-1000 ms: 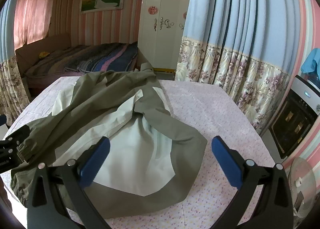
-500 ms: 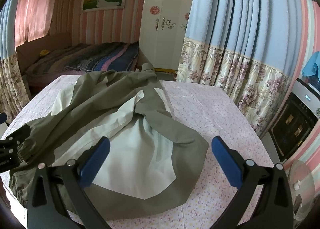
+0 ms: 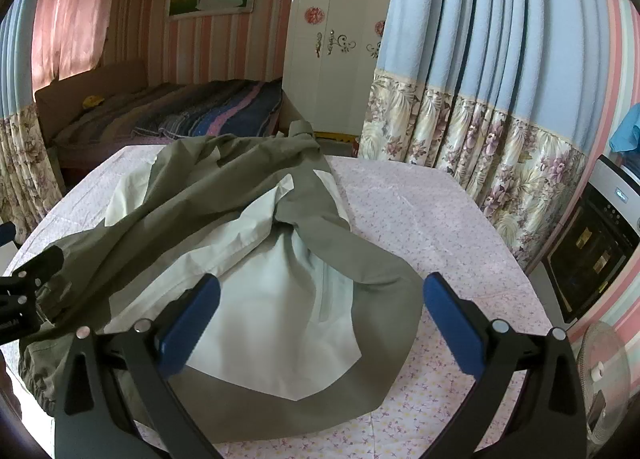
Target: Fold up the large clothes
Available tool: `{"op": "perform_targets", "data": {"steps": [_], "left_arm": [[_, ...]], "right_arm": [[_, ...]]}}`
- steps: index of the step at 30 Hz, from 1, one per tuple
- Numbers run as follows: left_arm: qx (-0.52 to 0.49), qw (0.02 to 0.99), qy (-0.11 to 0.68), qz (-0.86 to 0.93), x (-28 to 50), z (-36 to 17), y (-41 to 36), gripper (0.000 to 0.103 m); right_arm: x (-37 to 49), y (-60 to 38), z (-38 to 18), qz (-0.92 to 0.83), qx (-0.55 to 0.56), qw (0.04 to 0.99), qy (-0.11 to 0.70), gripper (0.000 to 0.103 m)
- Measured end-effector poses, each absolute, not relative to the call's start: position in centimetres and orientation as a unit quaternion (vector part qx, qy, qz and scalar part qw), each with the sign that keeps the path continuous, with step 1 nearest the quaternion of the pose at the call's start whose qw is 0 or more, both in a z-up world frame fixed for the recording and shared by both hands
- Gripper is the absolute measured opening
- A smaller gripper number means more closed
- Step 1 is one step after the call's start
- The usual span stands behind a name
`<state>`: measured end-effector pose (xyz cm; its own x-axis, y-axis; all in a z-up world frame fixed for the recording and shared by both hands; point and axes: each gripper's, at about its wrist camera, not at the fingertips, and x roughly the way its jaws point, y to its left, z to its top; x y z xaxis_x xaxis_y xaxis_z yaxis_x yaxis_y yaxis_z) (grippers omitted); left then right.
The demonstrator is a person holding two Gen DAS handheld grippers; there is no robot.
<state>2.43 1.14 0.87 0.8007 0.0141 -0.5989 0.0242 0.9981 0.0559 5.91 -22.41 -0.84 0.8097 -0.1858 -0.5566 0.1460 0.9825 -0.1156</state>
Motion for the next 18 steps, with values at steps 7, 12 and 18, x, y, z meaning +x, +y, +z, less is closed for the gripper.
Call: {"op": "perform_targets", "data": {"steps": [7,12,18], "left_arm": [[0.033,0.947,0.319,-0.003,2.7,0.6,1.1,0.1],[0.042,0.943,0.33,-0.005,3.6,0.4,1.1,0.1],[0.048,0.937,0.344,-0.028,5.7,0.7,1.5,0.1]], "right_arm": [[6.7,-22.5,-1.4,-0.092,-0.036,0.947,0.305,0.101],[8.0,-22.5,-1.7,-0.087,-0.042,0.944,0.315,0.101],[11.4,-22.6,-2.7,-0.048,-0.06,0.934,0.349,0.101]]}}
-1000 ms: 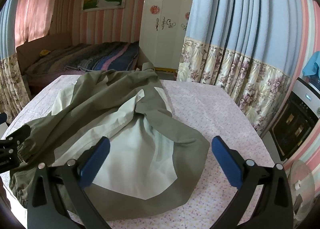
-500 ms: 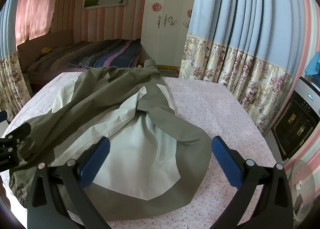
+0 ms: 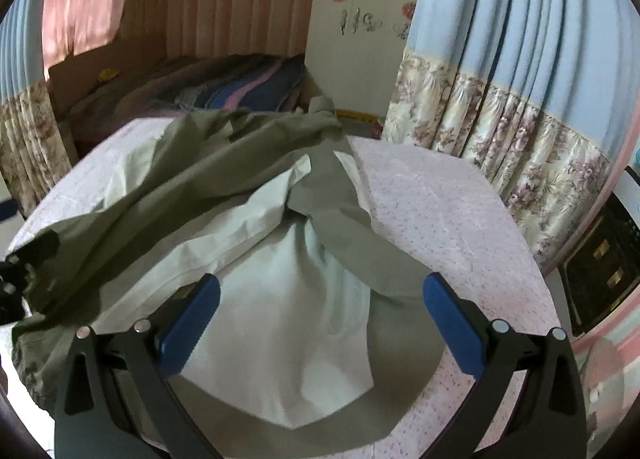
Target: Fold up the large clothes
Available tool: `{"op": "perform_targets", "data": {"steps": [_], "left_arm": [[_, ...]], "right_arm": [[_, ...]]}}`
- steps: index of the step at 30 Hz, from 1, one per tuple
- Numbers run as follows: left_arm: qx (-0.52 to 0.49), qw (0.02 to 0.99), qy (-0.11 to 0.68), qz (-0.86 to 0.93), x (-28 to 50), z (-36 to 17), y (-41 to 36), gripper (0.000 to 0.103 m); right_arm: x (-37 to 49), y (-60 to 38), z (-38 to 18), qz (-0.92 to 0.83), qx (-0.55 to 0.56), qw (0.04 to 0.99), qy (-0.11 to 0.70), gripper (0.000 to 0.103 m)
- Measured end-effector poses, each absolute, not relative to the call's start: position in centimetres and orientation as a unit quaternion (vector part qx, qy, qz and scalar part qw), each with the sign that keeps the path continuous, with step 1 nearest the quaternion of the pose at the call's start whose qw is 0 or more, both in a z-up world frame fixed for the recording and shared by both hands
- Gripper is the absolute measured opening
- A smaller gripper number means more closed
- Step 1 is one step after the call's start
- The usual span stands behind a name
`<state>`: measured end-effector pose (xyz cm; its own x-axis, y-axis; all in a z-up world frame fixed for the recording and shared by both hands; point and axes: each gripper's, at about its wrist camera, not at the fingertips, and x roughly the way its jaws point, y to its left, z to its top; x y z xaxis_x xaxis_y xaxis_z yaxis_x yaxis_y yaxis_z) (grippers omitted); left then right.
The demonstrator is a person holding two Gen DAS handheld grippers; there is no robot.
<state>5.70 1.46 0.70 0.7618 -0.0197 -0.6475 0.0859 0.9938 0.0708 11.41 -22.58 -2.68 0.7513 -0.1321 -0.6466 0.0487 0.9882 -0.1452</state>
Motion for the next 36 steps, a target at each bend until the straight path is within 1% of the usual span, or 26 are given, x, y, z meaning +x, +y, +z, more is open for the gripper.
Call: {"op": "perform_targets", "data": {"steps": [5,8,14,18,19,20,21,22,23,24,25,26,27,29,30,31,32,33,34,36], "left_arm": [[0.055,0.938,0.338,-0.044,8.5,1.6,1.8,0.1],[0.072,0.936,0.341,-0.045,11.1,2.1,1.7,0.1],[0.089,0.925,0.362,-0.066,16.4,2.8,1.8,0.1],[0.088,0.914,0.385,-0.09,19.8,2.3,1.8,0.099],[0.084,0.91,0.393,-0.099,20.5,1.9,1.8,0.095],[0.079,0.906,0.4,-0.109,21.1,1.5,1.8,0.087],[0.073,0.9,0.413,-0.119,21.8,0.9,1.8,0.082],[0.064,0.892,0.43,-0.126,22.6,0.1,1.8,0.073],[0.052,0.882,0.448,-0.133,23.2,-0.8,1.8,0.063],[0.042,0.876,0.46,-0.14,23.5,-1.7,1.9,0.059],[0.034,0.869,0.472,-0.144,23.9,-2.4,1.9,0.052],[0.027,0.862,0.485,-0.148,24.1,-3.3,2.0,0.048],[0.022,0.854,0.497,-0.152,24.4,-4.3,1.9,0.047],[0.027,0.848,0.506,-0.153,24.4,-5.6,1.7,0.035],[0.032,0.845,0.511,-0.153,24.5,-6.2,1.6,0.03],[0.033,0.841,0.517,-0.153,24.7,-6.8,1.6,0.018],[0.032,0.839,0.522,-0.154,24.8,-7.2,1.6,0.01],[0.031,0.835,0.527,-0.155,25.0,-7.6,1.5,0.007],[0.034,0.834,0.528,-0.154,25.1,-7.8,1.3,0.002],[0.052,0.835,0.526,-0.151,25.1,-7.7,0.9,0.0]], "right_arm": [[15.2,-22.7,-2.9,-0.021,-0.045,0.924,0.38,0.101],[17.6,-22.2,-2.3,-0.017,-0.051,0.923,0.381,0.101],[22.3,-20.5,-1.4,-0.002,-0.06,0.924,0.378,0.101],[26.2,-19.0,-2.1,0.023,-0.036,0.913,0.406,0.101],[27.0,-18.6,-2.4,0.032,-0.029,0.91,0.413,0.101],[27.8,-18.1,-2.8,0.04,-0.022,0.908,0.417,0.101],[28.5,-17.8,-3.2,0.047,-0.013,0.905,0.423,0.101],[29.4,-17.3,-3.8,0.054,-0.006,0.9,0.432,0.101],[30.0,-17.0,-4.3,0.056,-0.005,0.898,0.437,0.097],[30.9,-16.5,-5.2,0.054,-0.007,0.892,0.448,0.092],[31.4,-16.2,-5.8,0.055,-0.007,0.887,0.459,0.082],[31.8,-16.0,-6.5,0.061,-0.003,0.881,0.47,0.073],[32.3,-15.7,-7.4,0.071,0.003,0.873,0.483,0.069],[32.8,-15.0,-8.6,0.073,-0.009,0.865,0.496,0.057],[32.9,-14.6,-9.3,0.079,-0.014,0.859,0.505,0.053],[32.9,-14.5,-9.6,0.088,-0.014,0.856,0.509,0.043],[32.8,-14.2,-9.9,0.094,-0.017,0.854,0.511,0.031],[32.7,-13.8,-10.0,0.093,-0.037,0.856,0.508,0.025],[32.6,-13.8,-10.1,0.091,-0.053,0.857,0.505,0.011],[32.6,-13.9,-10.0,0.096,-0.072,0.853,0.509,0.009]]}}
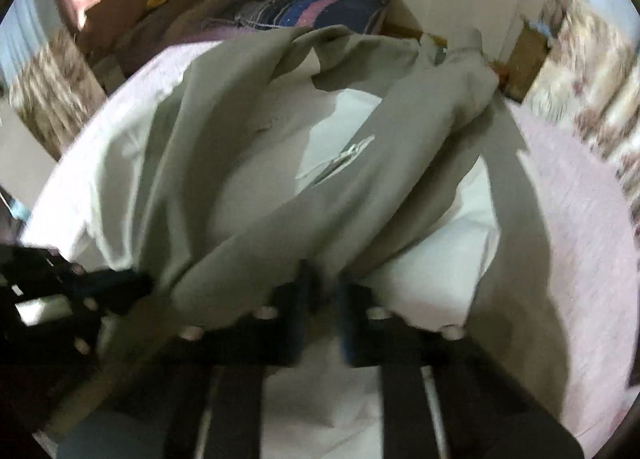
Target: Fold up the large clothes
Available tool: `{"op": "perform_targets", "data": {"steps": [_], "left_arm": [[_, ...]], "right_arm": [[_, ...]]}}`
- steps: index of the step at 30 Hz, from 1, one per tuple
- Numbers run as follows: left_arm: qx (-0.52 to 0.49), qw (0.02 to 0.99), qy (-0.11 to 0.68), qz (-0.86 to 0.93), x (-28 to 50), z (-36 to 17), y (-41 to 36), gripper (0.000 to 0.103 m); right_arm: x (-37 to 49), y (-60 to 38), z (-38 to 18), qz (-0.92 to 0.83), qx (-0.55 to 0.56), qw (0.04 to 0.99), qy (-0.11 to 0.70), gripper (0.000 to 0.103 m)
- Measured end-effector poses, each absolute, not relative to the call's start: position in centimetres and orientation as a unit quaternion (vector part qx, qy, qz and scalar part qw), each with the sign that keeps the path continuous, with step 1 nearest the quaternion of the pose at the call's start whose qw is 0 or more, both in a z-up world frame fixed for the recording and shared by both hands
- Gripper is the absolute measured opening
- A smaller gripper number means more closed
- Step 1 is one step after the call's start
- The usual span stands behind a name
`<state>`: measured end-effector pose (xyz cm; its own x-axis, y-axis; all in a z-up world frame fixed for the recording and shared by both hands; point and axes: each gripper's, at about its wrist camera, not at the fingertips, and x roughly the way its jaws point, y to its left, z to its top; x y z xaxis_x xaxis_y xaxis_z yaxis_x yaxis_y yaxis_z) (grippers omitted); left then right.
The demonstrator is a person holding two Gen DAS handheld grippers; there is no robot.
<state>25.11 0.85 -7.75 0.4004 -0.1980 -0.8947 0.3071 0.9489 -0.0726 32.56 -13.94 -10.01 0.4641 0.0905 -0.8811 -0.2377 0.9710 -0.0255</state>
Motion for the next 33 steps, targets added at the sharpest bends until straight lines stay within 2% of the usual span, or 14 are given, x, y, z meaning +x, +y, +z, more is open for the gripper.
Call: {"op": "perform_targets", "data": {"steps": [9,10,11,15,19,24,25,26,27,28,29,30,32,33], "left_arm": [[0.121,0.841,0.521,-0.085,28.8,-7.5,2.4,0.0],[0.125,0.842,0.519,-0.075,29.2,-7.6,2.8,0.0],[0.131,0.844,0.516,-0.063,29.6,-7.6,3.4,0.0],[0.155,0.855,0.494,0.03,32.6,-7.9,7.6,0.0],[0.132,0.852,0.495,0.111,35.5,-8.6,13.5,0.0],[0.114,0.86,0.48,0.129,37.6,-8.8,17.5,0.0],[0.106,0.862,0.481,0.119,37.7,-8.7,17.9,0.001],[0.09,0.862,0.486,0.107,37.9,-8.4,17.9,0.004],[0.08,0.864,0.486,0.105,37.1,-8.2,17.9,0.004],[0.07,0.867,0.484,0.098,36.6,-7.8,17.7,0.008],[0.067,0.869,0.481,0.093,35.9,-7.8,18.0,0.023],[0.068,0.873,0.475,0.089,35.3,-7.4,17.6,0.032],[0.062,0.882,0.461,0.077,33.5,-6.7,17.2,0.072],[0.062,0.885,0.454,0.077,32.6,-6.7,17.4,0.076]], "right_arm": [[31.5,-16.3,-7.1,0.005,-0.312,0.841,0.442,0.006],[31.8,-17.7,-6.4,-0.027,-0.341,0.837,0.427,0.006],[32.1,-19.2,-5.9,-0.067,-0.369,0.83,0.413,0.0],[34.7,-28.9,-4.0,-0.21,-0.402,0.795,0.402,0.0],[34.4,-38.7,-0.1,-0.153,-0.158,0.856,0.469,0.0],[30.8,-34.6,-0.9,0.034,0.024,0.876,0.48,0.004],[30.3,-33.2,-1.1,0.063,0.044,0.873,0.482,0.014],[29.6,-31.4,-1.4,0.098,0.068,0.865,0.487,0.038],[29.4,-30.4,-1.5,0.113,0.079,0.861,0.489,0.049],[28.6,-28.3,-1.8,0.139,0.092,0.854,0.493,0.058],[28.6,-27.0,-2.0,0.153,0.092,0.849,0.498,0.058],[28.2,-25.1,-2.5,0.161,0.086,0.843,0.506,0.058],[28.5,-23.2,-3.5,0.151,0.081,0.834,0.525,0.058],[28.6,-22.0,-4.6,0.146,0.081,0.825,0.54,0.058]]}}
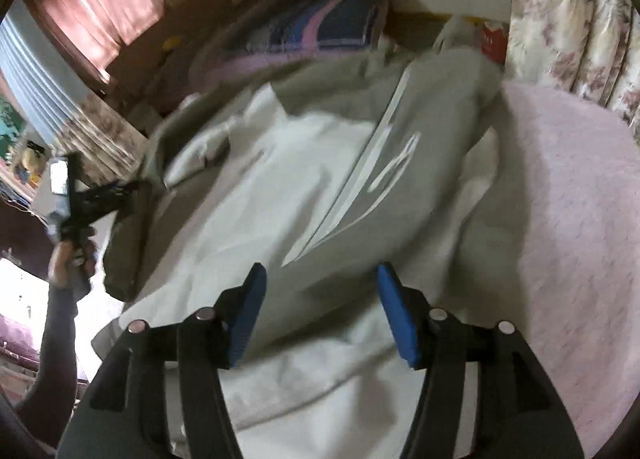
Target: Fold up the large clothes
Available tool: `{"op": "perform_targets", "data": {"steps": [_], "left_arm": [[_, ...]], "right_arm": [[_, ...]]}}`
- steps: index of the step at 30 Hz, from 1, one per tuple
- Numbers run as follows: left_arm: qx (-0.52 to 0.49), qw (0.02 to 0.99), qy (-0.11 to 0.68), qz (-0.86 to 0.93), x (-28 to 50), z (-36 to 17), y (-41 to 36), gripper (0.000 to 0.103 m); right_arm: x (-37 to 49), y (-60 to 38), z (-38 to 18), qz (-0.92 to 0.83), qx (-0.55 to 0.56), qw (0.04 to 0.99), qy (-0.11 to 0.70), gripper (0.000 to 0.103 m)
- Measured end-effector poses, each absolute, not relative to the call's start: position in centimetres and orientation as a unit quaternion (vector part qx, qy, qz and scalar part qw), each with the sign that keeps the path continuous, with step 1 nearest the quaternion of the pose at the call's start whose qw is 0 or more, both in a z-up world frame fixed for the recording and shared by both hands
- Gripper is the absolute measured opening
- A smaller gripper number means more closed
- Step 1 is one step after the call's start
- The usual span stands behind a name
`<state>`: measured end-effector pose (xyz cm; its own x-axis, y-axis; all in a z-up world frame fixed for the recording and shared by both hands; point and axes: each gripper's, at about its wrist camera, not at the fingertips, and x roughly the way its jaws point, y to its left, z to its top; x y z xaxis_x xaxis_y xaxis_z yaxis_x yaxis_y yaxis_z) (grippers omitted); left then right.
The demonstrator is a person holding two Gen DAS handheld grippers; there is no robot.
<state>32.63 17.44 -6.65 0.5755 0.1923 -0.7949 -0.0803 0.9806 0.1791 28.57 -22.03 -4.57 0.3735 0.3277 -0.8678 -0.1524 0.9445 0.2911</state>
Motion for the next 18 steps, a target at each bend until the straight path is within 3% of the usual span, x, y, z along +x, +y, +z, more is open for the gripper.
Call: {"op": "perform_targets", "data": {"steps": [3,4,5,7,10,13,18], "left_arm": [[0.069,0.889,0.448,0.066,30.6,-6.5,17.8,0.078],[0.068,0.889,0.448,0.064,30.4,-6.5,18.4,0.08],[0.07,0.889,0.448,0.064,30.2,-6.7,18.6,0.081],[0.072,0.888,0.448,0.069,29.7,-6.6,19.0,0.081],[0.067,0.887,0.452,0.071,28.7,-6.4,19.2,0.083],[0.063,0.886,0.455,0.064,27.9,-6.4,19.4,0.092],[0.062,0.876,0.475,0.062,28.4,-8.4,19.4,0.091]], "right_arm": [[29.1,-20.3,-7.8,0.137,0.052,0.805,0.574,0.058],[29.1,-19.2,-9.0,0.15,0.035,0.802,0.577,0.046],[29.2,-18.5,-9.5,0.159,0.02,0.801,0.577,0.016],[29.4,-17.8,-9.5,0.15,-0.046,0.817,0.555,0.009],[27.1,-16.7,-5.3,0.061,-0.245,0.86,0.444,0.005],[26.5,-21.0,-1.1,-0.034,-0.311,0.862,0.399,0.005],[28.3,-33.0,1.6,-0.222,-0.381,0.813,0.38,0.002]]}}
